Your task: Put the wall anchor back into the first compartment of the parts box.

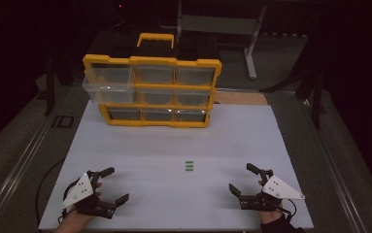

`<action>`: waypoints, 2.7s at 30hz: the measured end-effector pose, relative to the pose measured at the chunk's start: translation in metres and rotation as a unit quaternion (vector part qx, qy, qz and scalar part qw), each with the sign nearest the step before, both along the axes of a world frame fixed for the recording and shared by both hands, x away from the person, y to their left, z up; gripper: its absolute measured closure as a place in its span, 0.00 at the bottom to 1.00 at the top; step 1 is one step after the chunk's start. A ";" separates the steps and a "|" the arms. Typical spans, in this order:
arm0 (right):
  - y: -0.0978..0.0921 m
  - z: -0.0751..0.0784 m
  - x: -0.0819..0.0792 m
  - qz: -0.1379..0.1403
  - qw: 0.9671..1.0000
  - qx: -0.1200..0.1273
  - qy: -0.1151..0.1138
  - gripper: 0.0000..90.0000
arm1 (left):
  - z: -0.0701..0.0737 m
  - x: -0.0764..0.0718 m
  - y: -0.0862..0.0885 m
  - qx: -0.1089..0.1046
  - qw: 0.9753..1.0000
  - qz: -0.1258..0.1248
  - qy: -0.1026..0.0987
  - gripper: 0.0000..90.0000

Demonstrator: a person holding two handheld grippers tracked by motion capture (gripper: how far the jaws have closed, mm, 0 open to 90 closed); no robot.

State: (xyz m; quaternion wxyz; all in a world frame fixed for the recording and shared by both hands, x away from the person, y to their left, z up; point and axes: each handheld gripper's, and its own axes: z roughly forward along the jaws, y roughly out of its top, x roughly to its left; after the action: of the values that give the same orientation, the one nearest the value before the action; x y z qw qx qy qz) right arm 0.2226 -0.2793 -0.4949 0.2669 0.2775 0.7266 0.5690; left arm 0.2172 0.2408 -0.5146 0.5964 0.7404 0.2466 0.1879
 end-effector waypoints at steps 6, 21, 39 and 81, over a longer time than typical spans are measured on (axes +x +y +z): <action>0.000 -0.001 0.002 0.010 1.000 0.000 0.005 0.09 | 0.001 0.001 -0.002 -0.002 1.000 -0.002 0.003 0.00; 0.003 0.003 0.000 0.005 1.000 -0.005 -0.005 0.09 | 0.037 0.023 -0.026 -0.026 0.997 -0.067 0.023 0.00; 0.002 0.005 -0.001 0.010 1.000 0.004 -0.011 0.09 | 0.087 0.059 -0.070 -0.007 0.988 -0.151 0.017 0.00; 0.002 0.003 0.001 0.017 1.000 0.004 0.000 0.09 | 0.059 0.140 -0.174 0.088 0.967 -0.228 0.072 0.17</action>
State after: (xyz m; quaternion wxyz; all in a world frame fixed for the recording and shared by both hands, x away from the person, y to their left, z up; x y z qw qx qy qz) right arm 0.2232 -0.2769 -0.4924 0.2561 0.2664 0.7290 0.5761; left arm 0.3577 0.0667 -0.4551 0.5370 0.8380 0.0961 0.0139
